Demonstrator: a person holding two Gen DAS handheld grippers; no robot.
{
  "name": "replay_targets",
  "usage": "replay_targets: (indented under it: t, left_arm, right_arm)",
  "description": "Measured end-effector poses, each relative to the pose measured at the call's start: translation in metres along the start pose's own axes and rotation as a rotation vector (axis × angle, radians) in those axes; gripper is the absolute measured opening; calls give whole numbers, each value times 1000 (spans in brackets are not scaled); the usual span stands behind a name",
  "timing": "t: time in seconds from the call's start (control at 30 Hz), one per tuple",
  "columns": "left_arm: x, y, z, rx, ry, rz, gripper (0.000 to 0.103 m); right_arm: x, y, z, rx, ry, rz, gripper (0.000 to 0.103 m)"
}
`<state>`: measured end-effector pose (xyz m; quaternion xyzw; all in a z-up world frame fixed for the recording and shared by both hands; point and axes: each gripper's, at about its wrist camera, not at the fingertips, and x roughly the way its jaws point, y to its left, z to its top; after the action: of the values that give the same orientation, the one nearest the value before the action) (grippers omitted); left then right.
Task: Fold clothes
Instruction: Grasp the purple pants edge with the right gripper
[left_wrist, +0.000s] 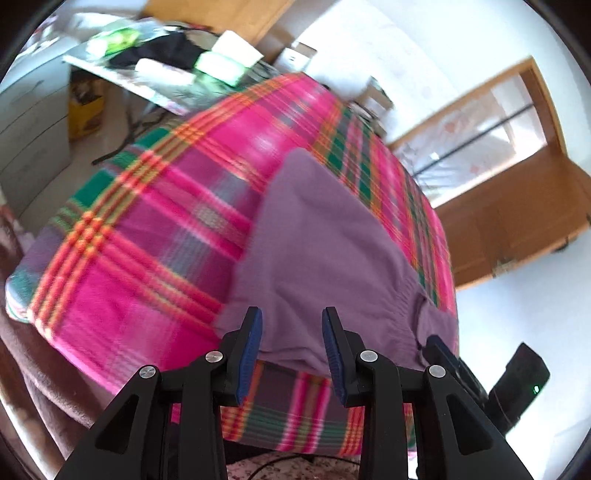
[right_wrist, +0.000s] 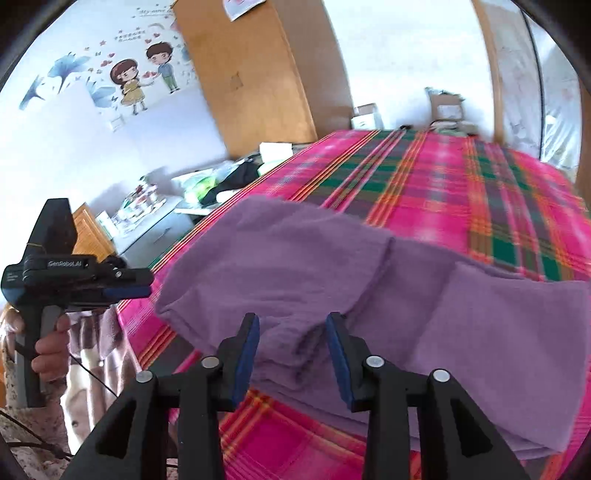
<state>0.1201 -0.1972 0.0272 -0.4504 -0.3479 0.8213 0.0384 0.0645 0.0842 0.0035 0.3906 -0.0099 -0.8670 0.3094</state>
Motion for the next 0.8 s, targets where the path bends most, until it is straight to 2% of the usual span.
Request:
replay_targets:
  t: [0.23,0.3,0.37,0.5,0.67,0.8]
  left_arm:
    - [16,19,2,-19,36,43,35]
    - [19,24,3,-28,44,35,35]
    - [21,25,4,-25,49,26,35]
    - [25,30,7,-37,59,9,35]
    - [28,37,10,-45,59,-4,35]
    - [28,39,11,-41,57,-15,35]
  right_arm:
    - [22,-18,-7,135,82,44,44]
    - [22,-22,-9,156,79,55,28]
    - [18,-23,-9,155,75,58,25]
    - [9,-24,-9,165,64,41,24]
    - [23,-20,-14,169,122,8,26]
    - [21,-15,-13,158,111,-22,28]
